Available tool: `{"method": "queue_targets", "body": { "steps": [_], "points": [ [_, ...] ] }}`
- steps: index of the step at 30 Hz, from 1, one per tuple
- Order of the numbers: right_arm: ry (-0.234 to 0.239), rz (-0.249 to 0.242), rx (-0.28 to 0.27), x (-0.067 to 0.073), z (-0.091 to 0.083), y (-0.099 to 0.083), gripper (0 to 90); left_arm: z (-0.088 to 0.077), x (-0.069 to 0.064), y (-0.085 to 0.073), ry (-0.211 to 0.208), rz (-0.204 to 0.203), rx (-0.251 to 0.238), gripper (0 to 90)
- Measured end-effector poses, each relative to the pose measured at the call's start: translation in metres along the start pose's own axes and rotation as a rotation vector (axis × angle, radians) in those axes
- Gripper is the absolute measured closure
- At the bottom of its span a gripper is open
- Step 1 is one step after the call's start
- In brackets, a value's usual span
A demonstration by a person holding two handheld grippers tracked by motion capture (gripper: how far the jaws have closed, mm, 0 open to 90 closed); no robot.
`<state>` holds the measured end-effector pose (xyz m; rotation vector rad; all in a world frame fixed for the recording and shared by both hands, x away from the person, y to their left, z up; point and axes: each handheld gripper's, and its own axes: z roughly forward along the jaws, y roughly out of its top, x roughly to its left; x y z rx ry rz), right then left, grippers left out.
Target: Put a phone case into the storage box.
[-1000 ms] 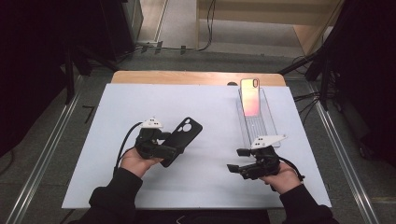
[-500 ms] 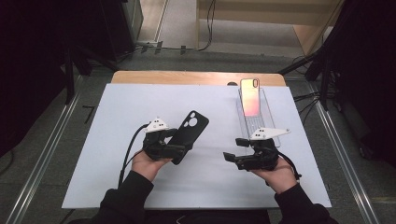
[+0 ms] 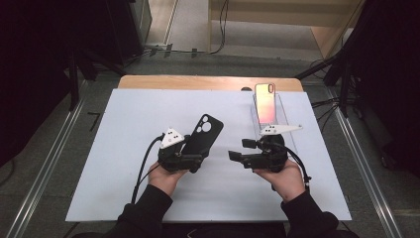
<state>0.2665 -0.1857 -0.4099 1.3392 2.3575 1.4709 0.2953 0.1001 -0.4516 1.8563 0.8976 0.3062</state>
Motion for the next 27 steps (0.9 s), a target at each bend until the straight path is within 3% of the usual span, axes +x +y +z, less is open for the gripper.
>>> {"method": "queue_targets", "body": {
  "steps": [8, 14, 22, 27],
  "points": [
    [0.033, 0.091, -0.001, -0.001, 0.01, 0.015, 23.6, 0.002, -0.007, -0.006, 0.021, 0.027, -0.038, 15.0],
    [0.041, 0.12, 0.002, -0.002, 0.018, 0.025, 24.7, 0.002, -0.013, -0.008, 0.025, 0.034, -0.064, 15.0],
    [0.065, 0.154, -0.004, -0.006, 0.029, 0.036, 24.8, -0.001, -0.017, -0.009, 0.008, 0.007, -0.088, 15.0],
    [0.089, 0.192, -0.01, -0.01, 0.035, 0.042, 25.3, -0.001, -0.018, -0.01, 0.01, 0.019, -0.093, 15.0]
  ]
}}
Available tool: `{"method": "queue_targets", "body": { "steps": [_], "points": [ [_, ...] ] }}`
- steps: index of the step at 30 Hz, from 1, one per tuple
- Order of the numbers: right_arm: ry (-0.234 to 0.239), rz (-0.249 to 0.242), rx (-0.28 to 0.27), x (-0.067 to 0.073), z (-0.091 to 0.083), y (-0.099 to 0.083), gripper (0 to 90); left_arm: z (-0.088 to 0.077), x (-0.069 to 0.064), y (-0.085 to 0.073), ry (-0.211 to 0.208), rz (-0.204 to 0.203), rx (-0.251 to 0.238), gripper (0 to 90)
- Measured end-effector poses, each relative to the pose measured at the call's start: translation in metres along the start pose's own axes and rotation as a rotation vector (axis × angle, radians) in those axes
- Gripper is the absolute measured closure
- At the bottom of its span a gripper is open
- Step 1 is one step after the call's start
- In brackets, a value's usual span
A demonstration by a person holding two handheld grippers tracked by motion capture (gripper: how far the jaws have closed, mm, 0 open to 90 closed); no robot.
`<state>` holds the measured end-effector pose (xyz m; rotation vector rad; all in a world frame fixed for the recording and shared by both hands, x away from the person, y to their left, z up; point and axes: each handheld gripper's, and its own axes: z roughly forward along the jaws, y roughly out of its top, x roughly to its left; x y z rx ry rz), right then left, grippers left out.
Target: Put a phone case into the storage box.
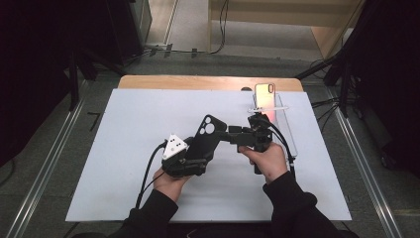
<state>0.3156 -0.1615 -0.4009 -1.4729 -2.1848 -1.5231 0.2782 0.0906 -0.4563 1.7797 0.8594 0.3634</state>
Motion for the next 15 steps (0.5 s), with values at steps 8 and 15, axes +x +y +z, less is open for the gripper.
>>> {"method": "queue_targets", "body": {
  "steps": [8, 15],
  "points": [
    [0.018, 0.036, -0.001, -0.005, 0.011, 0.006, 27.6, 0.001, -0.003, -0.004, 0.002, 0.016, -0.015, 14.8],
    [0.048, 0.074, 0.004, -0.01, 0.018, 0.009, 43.9, 0.001, -0.004, -0.005, 0.006, 0.009, -0.019, 14.7]
  ]
}}
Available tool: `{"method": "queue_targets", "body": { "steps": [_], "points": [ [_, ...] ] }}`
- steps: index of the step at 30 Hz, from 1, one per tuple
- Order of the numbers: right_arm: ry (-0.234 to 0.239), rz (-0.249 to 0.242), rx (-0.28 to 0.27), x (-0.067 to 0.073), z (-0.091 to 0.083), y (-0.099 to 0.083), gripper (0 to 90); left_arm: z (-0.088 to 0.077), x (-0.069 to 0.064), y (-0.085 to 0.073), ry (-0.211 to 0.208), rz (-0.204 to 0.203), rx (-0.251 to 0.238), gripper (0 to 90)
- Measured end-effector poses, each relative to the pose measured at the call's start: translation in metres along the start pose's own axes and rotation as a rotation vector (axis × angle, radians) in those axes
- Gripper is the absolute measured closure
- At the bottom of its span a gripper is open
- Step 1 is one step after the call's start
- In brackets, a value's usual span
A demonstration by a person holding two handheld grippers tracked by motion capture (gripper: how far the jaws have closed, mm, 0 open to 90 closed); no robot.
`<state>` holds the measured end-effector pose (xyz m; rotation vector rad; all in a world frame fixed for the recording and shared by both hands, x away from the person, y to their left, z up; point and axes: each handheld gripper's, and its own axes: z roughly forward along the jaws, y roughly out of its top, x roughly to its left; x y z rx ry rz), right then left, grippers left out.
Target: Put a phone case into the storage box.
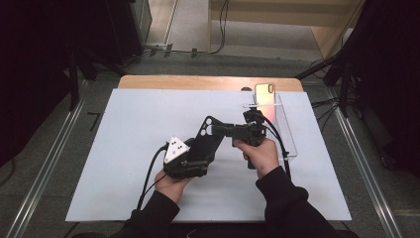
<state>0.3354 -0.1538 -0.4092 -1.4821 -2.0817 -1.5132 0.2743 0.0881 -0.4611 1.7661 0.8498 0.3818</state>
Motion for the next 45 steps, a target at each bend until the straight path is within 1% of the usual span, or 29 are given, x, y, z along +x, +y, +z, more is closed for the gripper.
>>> {"method": "queue_targets", "body": {
  "steps": [1, 3, 5, 6, 8, 10, 12, 14, 16, 18, 20, 22, 23, 25, 27, 30, 31, 32, 34, 36, 37, 38, 39, 41, 42, 44, 45],
  "points": [
    [0.005, 0.011, -0.002, -0.001, 0.0, 0.001, 47.5, 0.0, 0.0, 0.0, -0.004, -0.004, -0.004, 14.7],
    [0.016, 0.028, -0.005, -0.002, -0.002, 0.001, 57.3, 0.0, 0.0, 0.0, -0.007, -0.007, -0.004, 14.7],
    [0.023, 0.034, -0.01, -0.002, -0.004, 0.002, 67.3, 0.0, 0.0, -0.001, -0.017, -0.008, -0.005, 14.7],
    [0.023, 0.031, -0.011, -0.002, -0.006, 0.002, 69.3, 0.0, -0.001, -0.001, -0.02, -0.01, -0.007, 14.7],
    [0.041, 0.046, -0.013, -0.003, -0.008, 0.002, 72.2, 0.0, -0.002, -0.001, -0.023, -0.008, -0.008, 14.6],
    [0.085, 0.076, -0.008, -0.004, -0.009, 0.002, 75.0, 0.0, -0.002, -0.001, -0.031, -0.009, -0.006, 14.4],
    [0.096, 0.088, -0.008, -0.004, -0.01, 0.003, 75.8, 0.0, -0.003, 0.0, -0.029, -0.001, -0.013, 14.3],
    [0.105, 0.085, -0.012, -0.003, -0.011, 0.003, 76.4, -0.001, -0.004, 0.0, -0.024, 0.013, -0.023, 14.0],
    [0.111, 0.082, -0.017, -0.001, -0.013, 0.003, 76.7, -0.001, -0.005, 0.001, -0.022, 0.019, -0.031, 13.7],
    [0.124, 0.085, -0.019, -0.001, -0.014, 0.003, 77.1, -0.002, -0.005, 0.003, -0.026, 0.027, -0.023, 13.3],
    [0.134, 0.083, -0.023, 0.001, -0.015, 0.003, 77.3, -0.002, -0.007, 0.005, -0.027, 0.023, -0.009, 13.1],
    [0.126, 0.072, -0.014, 0.005, -0.016, 0.004, 77.3, -0.003, -0.008, 0.007, -0.026, 0.013, 0.007, 12.9],
    [0.126, 0.059, -0.016, 0.006, -0.016, 0.004, 77.4, -0.004, -0.009, 0.008, -0.033, 0.005, 0.022, 12.9],
    [0.12, 0.061, -0.013, 0.008, -0.017, 0.004, 77.4, -0.005, -0.008, 0.01, -0.044, -0.003, 0.046, 12.9],
    [0.101, 0.047, -0.018, 0.007, -0.018, 0.005, 77.4, -0.008, -0.008, 0.012, -0.057, -0.004, 0.066, 12.9],
    [0.086, 0.048, -0.026, 0.003, -0.023, 0.006, 77.4, -0.01, -0.007, 0.015, -0.072, -0.012, 0.094, 13.0],
    [0.086, 0.041, -0.03, 0.002, -0.023, 0.006, 77.4, -0.01, -0.006, 0.017, -0.084, -0.018, 0.109, 13.0],
    [0.076, 0.036, -0.035, 0.001, -0.025, 0.006, 77.3, -0.01, -0.005, 0.017, -0.086, -0.022, 0.121, 13.0],
    [0.063, 0.023, -0.032, -0.001, -0.027, 0.006, 77.3, -0.009, -0.003, 0.019, -0.102, -0.038, 0.148, 13.1],
    [0.043, 0.004, -0.029, -0.002, -0.029, 0.006, 77.3, -0.009, -0.001, 0.021, -0.118, -0.048, 0.177, 13.2],
    [0.04, -0.011, -0.027, -0.002, -0.03, 0.006, 77.3, -0.009, 0.0, 0.022, -0.12, -0.051, 0.186, 13.2],
    [0.032, -0.023, -0.024, -0.002, -0.03, 0.006, 77.3, -0.009, 0.0, 0.022, -0.128, -0.055, 0.188, 13.3],
    [0.026, -0.036, -0.025, -0.001, -0.03, 0.006, 77.3, -0.009, 0.001, 0.023, -0.138, -0.056, 0.2, 13.7],
    [0.01, -0.074, -0.017, 0.0, -0.03, 0.005, 77.3, -0.008, 0.004, 0.026, -0.159, -0.067, 0.234, 13.7],
    [0.004, -0.086, -0.013, 0.001, -0.03, 0.004, 77.3, -0.008, 0.005, 0.026, -0.17, -0.067, 0.247, 13.7],
    [0.0, -0.104, -0.005, 0.002, -0.029, 0.003, 77.3, -0.008, 0.007, 0.028, -0.178, -0.072, 0.273, 13.8],
    [-0.003, -0.119, 0.001, 0.002, -0.029, 0.003, 77.3, -0.008, 0.007, 0.028, -0.188, -0.086, 0.277, 14.8]
  ]
}}
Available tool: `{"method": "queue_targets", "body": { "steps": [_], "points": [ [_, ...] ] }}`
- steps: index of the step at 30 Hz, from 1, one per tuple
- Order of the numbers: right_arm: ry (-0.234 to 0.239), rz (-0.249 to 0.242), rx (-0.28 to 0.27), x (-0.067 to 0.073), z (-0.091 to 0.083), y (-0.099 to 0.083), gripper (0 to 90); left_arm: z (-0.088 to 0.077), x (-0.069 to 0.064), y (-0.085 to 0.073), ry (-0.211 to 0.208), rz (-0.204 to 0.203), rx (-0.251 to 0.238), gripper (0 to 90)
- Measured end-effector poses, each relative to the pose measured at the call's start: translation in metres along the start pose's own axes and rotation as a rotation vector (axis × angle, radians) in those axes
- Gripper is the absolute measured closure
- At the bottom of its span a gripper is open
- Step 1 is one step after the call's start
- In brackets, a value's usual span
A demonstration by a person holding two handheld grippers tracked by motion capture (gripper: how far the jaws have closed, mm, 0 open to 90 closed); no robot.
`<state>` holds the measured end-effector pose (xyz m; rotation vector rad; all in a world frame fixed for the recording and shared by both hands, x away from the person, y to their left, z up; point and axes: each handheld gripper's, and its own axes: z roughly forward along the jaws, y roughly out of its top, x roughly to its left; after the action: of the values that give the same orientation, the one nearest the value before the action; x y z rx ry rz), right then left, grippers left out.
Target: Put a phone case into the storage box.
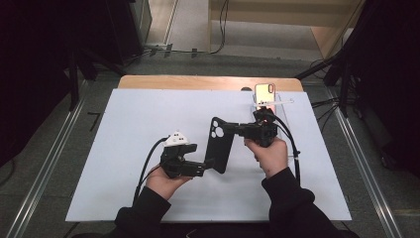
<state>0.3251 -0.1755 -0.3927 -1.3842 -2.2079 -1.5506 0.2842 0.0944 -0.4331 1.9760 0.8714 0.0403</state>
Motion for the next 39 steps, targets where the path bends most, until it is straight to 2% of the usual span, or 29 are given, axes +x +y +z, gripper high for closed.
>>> {"method": "queue_targets", "body": {
  "steps": [6, 9, 14, 17, 19, 23, 26, 31, 35, 36, 39],
  "points": [
    [0.013, -0.072, 0.025, 0.002, 0.0, -0.002, 77.2, -0.005, 0.003, 0.005, -0.026, 0.02, 0.024, 20.0],
    [0.011, -0.109, 0.035, 0.002, 0.0, -0.004, 77.2, -0.008, 0.006, 0.008, -0.052, 0.027, 0.057, 23.1],
    [0.016, -0.14, 0.045, 0.0, -0.003, -0.006, 77.3, -0.012, 0.006, 0.013, -0.037, 0.079, 0.101, 26.2],
    [0.034, -0.163, 0.057, 0.001, -0.004, -0.008, 77.2, -0.011, 0.009, 0.016, -0.074, 0.086, 0.143, 26.0],
    [0.05, -0.19, 0.067, 0.002, -0.004, -0.01, 77.2, -0.011, 0.01, 0.018, -0.064, 0.09, 0.136, 25.9],
    [0.076, -0.275, 0.083, 0.008, -0.006, -0.012, 77.2, -0.016, 0.014, 0.023, -0.123, 0.097, 0.131, 26.0],
    [0.102, -0.307, 0.094, 0.011, -0.007, -0.013, 77.2, -0.019, 0.015, 0.026, -0.146, 0.099, 0.123, 26.1],
    [0.136, -0.315, 0.12, 0.013, -0.009, -0.014, 77.3, -0.021, 0.015, 0.032, -0.178, 0.152, 0.115, 26.1],
    [0.164, -0.329, 0.13, 0.014, -0.011, -0.014, 77.3, -0.021, 0.017, 0.038, -0.229, 0.177, 0.109, 26.3],
    [0.169, -0.336, 0.132, 0.014, -0.011, -0.014, 77.3, -0.02, 0.018, 0.039, -0.244, 0.184, 0.109, 28.8],
    [0.188, -0.352, 0.147, 0.015, -0.01, -0.013, 77.3, -0.019, 0.02, 0.042, -0.263, 0.199, 0.122, 29.0]
  ]
}}
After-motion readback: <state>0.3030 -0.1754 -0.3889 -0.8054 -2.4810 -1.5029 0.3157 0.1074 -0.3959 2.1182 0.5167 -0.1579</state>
